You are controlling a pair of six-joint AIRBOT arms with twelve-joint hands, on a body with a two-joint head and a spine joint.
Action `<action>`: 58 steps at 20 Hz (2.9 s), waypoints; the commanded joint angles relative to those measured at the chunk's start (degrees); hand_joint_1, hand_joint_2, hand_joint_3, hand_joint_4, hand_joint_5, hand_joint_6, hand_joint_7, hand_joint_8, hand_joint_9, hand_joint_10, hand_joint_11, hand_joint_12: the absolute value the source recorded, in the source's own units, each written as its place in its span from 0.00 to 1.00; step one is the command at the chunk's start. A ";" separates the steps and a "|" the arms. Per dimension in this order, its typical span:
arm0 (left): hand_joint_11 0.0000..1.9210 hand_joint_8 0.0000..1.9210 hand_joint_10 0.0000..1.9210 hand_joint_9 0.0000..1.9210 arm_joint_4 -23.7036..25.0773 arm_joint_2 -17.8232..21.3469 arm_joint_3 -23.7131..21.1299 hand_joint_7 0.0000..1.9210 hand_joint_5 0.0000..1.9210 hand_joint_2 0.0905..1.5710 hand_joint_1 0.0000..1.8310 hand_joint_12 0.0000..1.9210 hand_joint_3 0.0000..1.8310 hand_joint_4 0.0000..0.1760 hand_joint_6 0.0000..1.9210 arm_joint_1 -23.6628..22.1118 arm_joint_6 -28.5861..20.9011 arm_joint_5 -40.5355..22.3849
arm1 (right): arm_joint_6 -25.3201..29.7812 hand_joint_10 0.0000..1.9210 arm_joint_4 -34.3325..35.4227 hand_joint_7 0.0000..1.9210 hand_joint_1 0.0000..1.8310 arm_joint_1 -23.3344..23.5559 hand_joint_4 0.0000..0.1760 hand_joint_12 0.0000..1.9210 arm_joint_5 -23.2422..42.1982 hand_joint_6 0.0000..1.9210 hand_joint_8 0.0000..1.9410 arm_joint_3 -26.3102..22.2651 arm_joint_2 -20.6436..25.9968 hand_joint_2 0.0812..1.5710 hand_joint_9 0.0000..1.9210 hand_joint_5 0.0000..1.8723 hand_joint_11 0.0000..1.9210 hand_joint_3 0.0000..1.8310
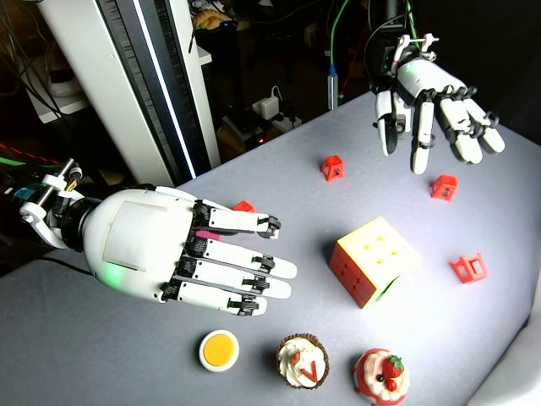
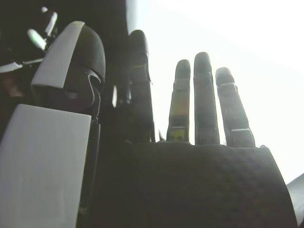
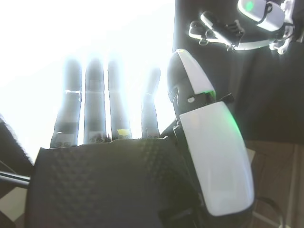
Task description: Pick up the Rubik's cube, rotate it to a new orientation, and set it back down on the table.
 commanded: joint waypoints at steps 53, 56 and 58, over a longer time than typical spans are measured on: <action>0.00 0.00 0.00 0.00 18.77 -23.27 23.40 0.00 0.00 0.55 0.37 0.30 0.00 0.37 0.00 -26.36 -9.05 51.59 | 0.34 0.00 7.55 0.00 0.13 -5.45 0.00 0.00 7.21 0.00 0.00 0.25 -2.58 0.88 0.00 0.00 0.00 0.00; 0.00 0.00 0.00 0.01 18.77 -23.61 23.72 0.00 0.00 0.55 0.37 0.38 0.00 0.41 0.00 -26.36 -9.05 51.78 | 0.34 0.00 7.55 0.00 0.10 -5.47 0.00 0.00 7.30 0.00 0.00 0.25 -2.60 0.89 0.00 0.00 0.00 0.00; 0.00 0.01 0.02 0.07 18.83 -23.93 23.98 0.04 0.02 0.56 0.38 0.53 0.00 0.26 0.00 -26.36 -9.03 52.05 | 0.34 0.00 7.55 0.00 0.12 -5.50 0.00 0.00 7.40 0.00 0.00 0.25 -2.62 0.88 0.00 0.00 0.00 0.00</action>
